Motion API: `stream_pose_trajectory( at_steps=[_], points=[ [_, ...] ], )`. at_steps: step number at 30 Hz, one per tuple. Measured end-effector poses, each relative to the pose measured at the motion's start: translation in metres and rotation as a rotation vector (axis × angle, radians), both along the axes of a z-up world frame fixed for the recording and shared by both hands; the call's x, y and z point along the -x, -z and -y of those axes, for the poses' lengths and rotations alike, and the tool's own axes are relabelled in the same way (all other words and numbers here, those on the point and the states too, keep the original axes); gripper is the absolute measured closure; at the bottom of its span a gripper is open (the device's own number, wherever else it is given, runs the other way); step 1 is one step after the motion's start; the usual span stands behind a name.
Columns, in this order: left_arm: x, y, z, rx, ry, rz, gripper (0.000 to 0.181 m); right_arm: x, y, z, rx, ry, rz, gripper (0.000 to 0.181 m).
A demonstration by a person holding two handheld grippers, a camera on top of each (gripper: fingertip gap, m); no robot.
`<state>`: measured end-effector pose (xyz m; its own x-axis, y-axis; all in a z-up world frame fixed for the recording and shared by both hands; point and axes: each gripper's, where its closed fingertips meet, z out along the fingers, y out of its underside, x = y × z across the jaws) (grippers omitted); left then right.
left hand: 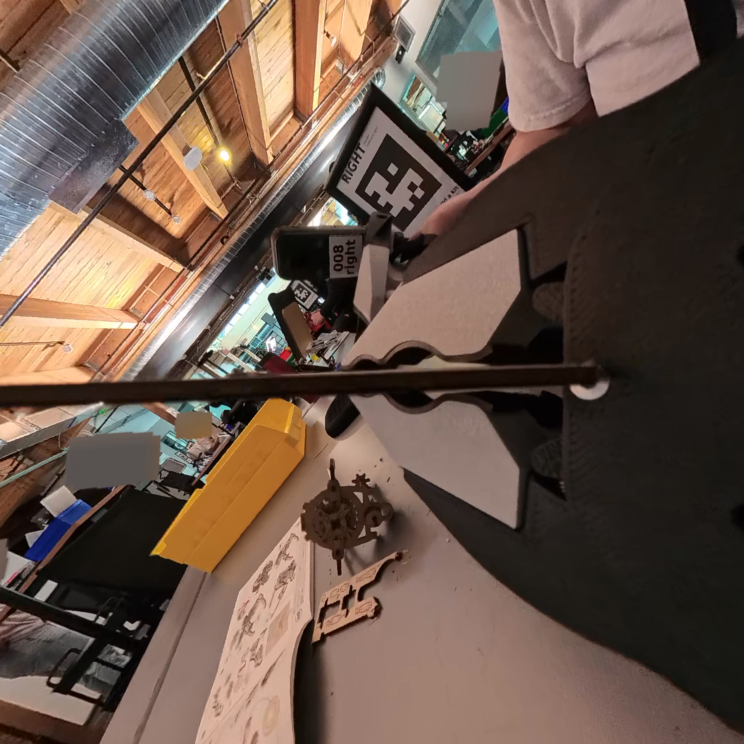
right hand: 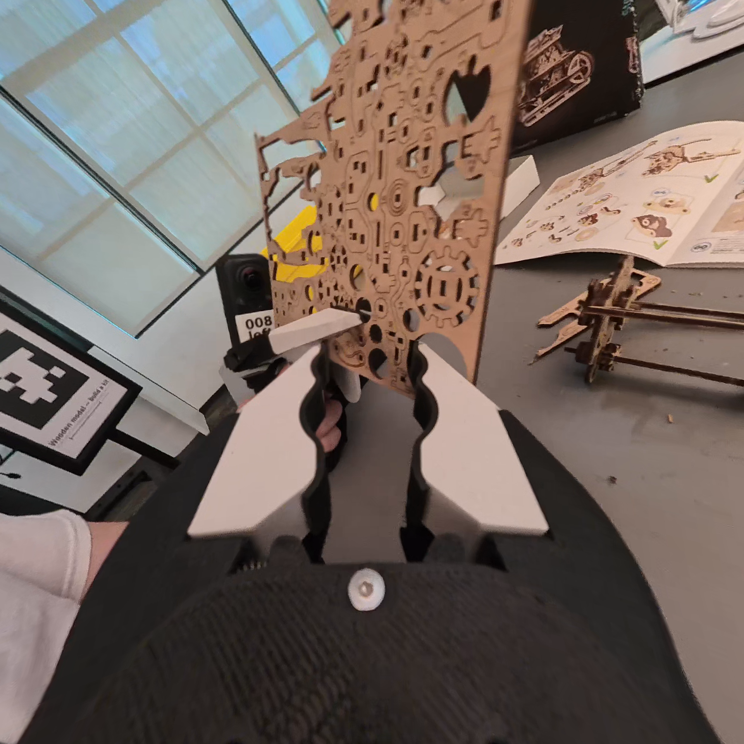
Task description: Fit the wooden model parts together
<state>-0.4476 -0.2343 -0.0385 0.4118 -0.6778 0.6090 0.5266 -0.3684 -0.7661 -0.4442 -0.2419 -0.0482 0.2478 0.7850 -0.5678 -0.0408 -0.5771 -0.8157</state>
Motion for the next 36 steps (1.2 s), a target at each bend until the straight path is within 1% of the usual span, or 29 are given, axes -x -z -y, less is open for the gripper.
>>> stream_pose_trajectory(
  at_steps=[2,4,5,7,9,12,13,15,18,20,21,24,26,28,29,31,32,33,34,35,36],
  points=[
    [-0.001,0.003,-0.003,0.032,0.006,0.002,0.181,-0.001,0.004,0.0,-0.02,0.003,0.017,0.138],
    [-0.001,0.003,-0.006,0.033,-0.028,-0.003,0.18,-0.003,0.008,-0.001,-0.041,-0.003,0.029,0.139],
    [-0.001,0.001,-0.007,0.014,-0.053,-0.009,0.18,-0.004,0.006,0.0,-0.047,-0.019,0.008,0.139],
    [-0.007,-0.004,-0.008,-0.027,-0.093,-0.033,0.178,-0.008,-0.002,0.003,-0.084,-0.038,-0.06,0.129],
    [-0.012,-0.006,-0.011,-0.023,-0.133,-0.033,0.181,-0.018,0.0,0.002,-0.147,-0.011,-0.065,0.133],
    [-0.008,0.0,-0.019,0.011,-0.222,-0.032,0.181,-0.038,-0.004,0.004,-0.144,0.004,-0.142,0.14],
    [-0.006,0.001,-0.019,0.02,-0.225,-0.015,0.179,-0.046,-0.006,0.003,-0.133,0.016,-0.178,0.14],
    [-0.003,-0.001,-0.018,0.033,-0.205,0.037,0.181,-0.062,-0.01,0.003,-0.137,0.035,-0.222,0.141],
    [0.009,-0.008,-0.012,0.025,-0.228,0.078,0.181,-0.078,-0.011,-0.006,-0.204,0.08,-0.181,0.142],
    [0.022,-0.012,-0.007,0.011,-0.264,0.086,0.179,-0.081,-0.014,-0.016,-0.265,0.083,-0.119,0.142],
    [0.03,-0.015,-0.003,0.009,-0.275,0.095,0.181,-0.081,-0.016,-0.022,-0.301,0.083,-0.08,0.141],
    [0.06,-0.019,0.007,0.008,-0.322,0.089,0.179,-0.073,-0.017,-0.046,-0.447,0.063,0.085,0.141],
    [0.08,-0.021,0.015,0.006,-0.365,0.076,0.181,-0.059,-0.018,-0.062,-0.573,0.032,0.203,0.139],
    [0.097,-0.024,0.023,0.009,-0.399,0.085,0.179,-0.041,-0.019,-0.08,-0.724,-0.005,0.324,0.138],
    [0.103,-0.026,0.026,0.013,-0.405,0.11,0.181,-0.03,-0.018,-0.089,-0.799,-0.028,0.389,0.138],
    [0.11,-0.031,0.032,0.025,-0.393,0.163,0.177,-0.005,-0.016,-0.102,-0.918,-0.117,0.51,0.138],
    [0.111,-0.032,0.034,0.029,-0.386,0.173,0.181,0.007,-0.014,-0.109,-0.957,-0.157,0.58,0.139],
    [0.112,-0.033,0.036,0.03,-0.385,0.168,0.181,0.015,-0.014,-0.12,-0.981,-0.168,0.651,0.139],
    [0.113,-0.034,0.038,0.028,-0.39,0.159,0.181,0.025,-0.016,-0.127,-0.998,-0.192,0.686,0.14],
    [0.114,-0.035,0.04,0.024,-0.396,0.153,0.177,0.034,-0.019,-0.129,-1.0,-0.241,0.688,0.14],
    [0.117,-0.037,0.043,0.021,-0.399,0.152,0.177,0.043,-0.019,-0.129,-0.978,-0.306,0.681,0.141]
  ],
)
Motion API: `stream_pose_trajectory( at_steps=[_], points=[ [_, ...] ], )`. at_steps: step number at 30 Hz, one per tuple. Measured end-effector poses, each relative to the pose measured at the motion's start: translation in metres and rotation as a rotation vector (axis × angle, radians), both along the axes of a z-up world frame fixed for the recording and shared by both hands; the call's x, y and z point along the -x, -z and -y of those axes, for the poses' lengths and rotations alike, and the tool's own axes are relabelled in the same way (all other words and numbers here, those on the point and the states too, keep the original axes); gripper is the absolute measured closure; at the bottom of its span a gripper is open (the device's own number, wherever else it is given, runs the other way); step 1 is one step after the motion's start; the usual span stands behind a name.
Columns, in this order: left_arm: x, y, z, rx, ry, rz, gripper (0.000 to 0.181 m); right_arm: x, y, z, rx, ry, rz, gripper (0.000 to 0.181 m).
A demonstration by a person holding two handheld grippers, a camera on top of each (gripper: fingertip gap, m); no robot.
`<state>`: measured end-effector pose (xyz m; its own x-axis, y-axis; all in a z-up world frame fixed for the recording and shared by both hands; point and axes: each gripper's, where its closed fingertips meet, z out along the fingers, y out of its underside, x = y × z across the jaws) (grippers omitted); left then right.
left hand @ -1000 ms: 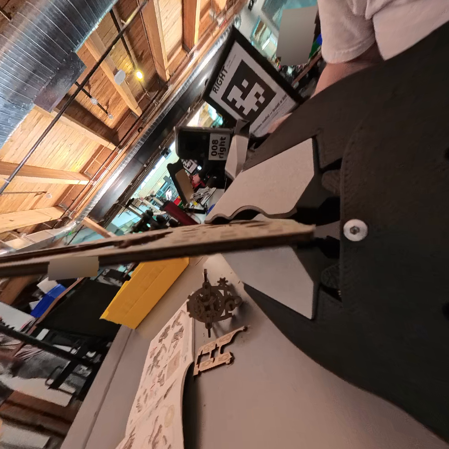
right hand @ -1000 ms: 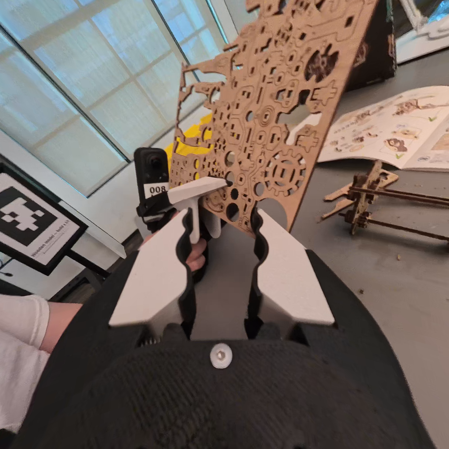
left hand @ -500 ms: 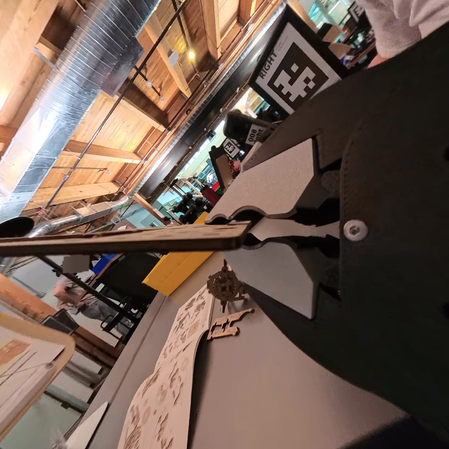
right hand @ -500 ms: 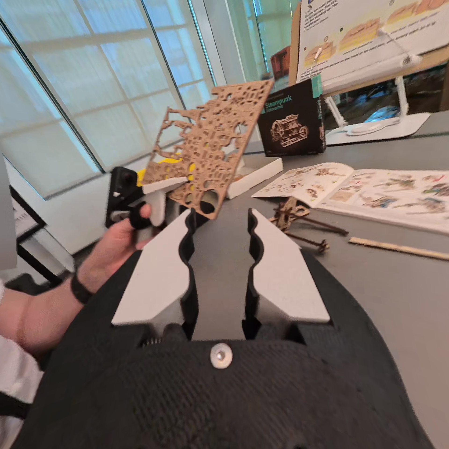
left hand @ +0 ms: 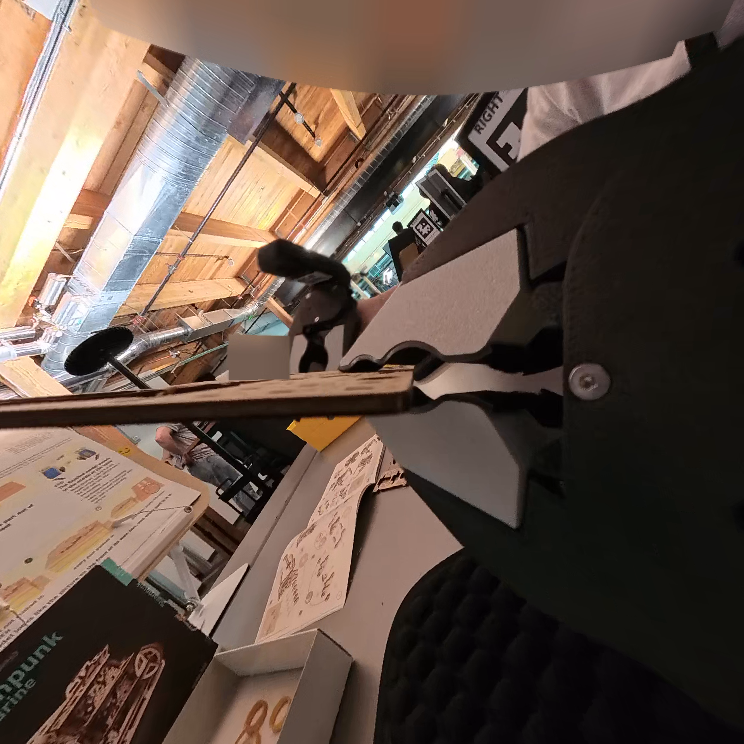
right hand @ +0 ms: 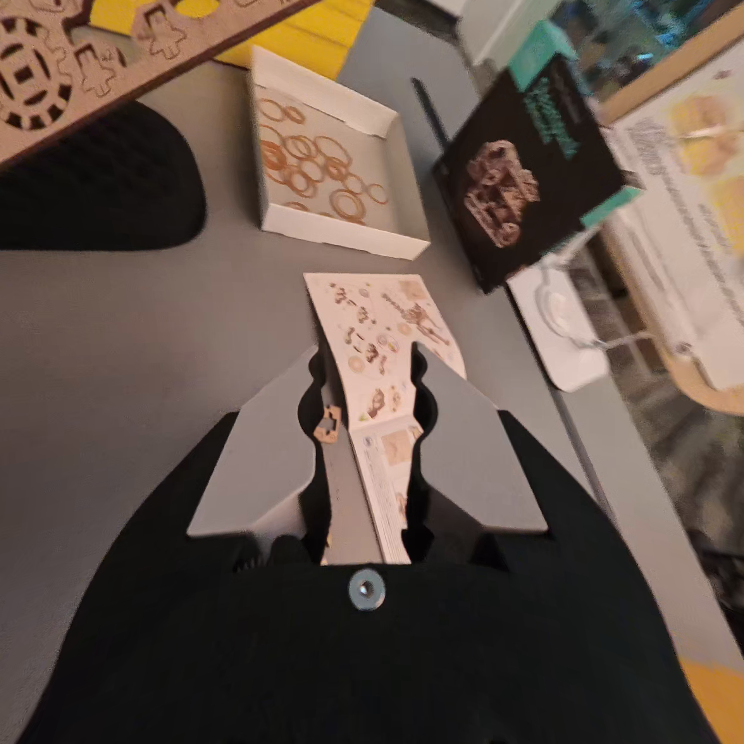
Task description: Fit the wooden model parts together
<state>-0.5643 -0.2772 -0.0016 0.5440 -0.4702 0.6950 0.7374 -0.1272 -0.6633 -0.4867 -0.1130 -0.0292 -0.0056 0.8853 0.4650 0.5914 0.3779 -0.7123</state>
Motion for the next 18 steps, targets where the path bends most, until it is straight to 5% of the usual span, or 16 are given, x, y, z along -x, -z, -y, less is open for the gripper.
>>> stream_pose_trajectory(
  at_steps=[3,9,18],
  points=[
    [0.01,-0.005,0.008,-0.006,-0.014,-0.003,0.177,0.019,0.012,-0.002,0.098,-0.1,0.115,0.136],
    [0.032,-0.009,0.024,-0.015,-0.076,-0.022,0.177,0.037,0.072,-0.015,-0.025,-0.157,0.426,0.128],
    [0.046,-0.006,0.032,-0.012,-0.093,-0.024,0.18,0.039,0.11,-0.024,-0.119,-0.169,0.61,0.14]
  ],
)
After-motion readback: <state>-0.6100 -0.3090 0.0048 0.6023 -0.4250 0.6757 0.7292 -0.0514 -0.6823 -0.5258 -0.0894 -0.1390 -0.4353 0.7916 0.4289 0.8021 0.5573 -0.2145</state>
